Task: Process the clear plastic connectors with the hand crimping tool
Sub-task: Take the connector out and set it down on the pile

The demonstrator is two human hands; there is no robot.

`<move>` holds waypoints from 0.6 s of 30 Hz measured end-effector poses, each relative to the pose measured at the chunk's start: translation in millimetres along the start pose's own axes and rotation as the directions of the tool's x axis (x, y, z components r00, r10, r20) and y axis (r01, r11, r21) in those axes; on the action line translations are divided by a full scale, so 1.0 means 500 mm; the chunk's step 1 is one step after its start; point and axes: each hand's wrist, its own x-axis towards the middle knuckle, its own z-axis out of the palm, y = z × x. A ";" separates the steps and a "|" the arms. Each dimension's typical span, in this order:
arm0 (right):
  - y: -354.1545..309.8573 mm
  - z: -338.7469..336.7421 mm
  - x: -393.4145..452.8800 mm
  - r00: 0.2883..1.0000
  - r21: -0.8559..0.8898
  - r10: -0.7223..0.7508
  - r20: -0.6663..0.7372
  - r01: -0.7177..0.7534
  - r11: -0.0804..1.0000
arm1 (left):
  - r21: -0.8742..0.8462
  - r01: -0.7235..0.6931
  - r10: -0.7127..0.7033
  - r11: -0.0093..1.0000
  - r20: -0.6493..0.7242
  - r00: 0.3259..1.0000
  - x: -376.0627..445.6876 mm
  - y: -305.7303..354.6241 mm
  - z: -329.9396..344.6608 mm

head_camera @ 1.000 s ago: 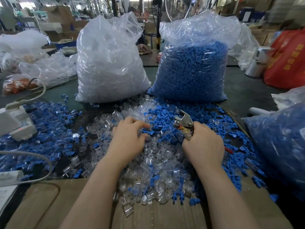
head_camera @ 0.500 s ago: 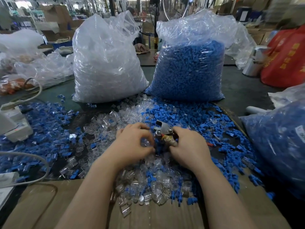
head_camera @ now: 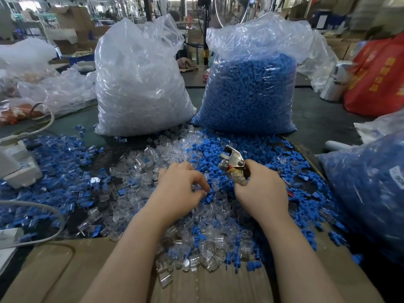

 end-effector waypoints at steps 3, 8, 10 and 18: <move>-0.007 0.003 -0.003 0.999 0.021 -0.025 0.021 0.025 0.999 | 0.066 0.002 -0.003 0.998 0.014 1.000 0.004 0.000 0.010; -0.014 0.004 -0.006 0.991 0.068 -0.096 0.091 0.090 0.994 | 0.126 -0.015 0.011 0.992 0.030 0.999 0.007 0.011 0.022; -0.017 0.005 -0.007 0.987 0.077 -0.115 0.113 0.106 0.991 | 0.134 -0.009 0.005 0.991 0.029 1.000 0.008 0.015 0.025; -0.011 0.003 -0.007 0.989 0.101 -0.086 0.124 0.074 0.992 | 0.020 0.015 -0.016 1.000 0.024 1.000 0.005 0.008 0.023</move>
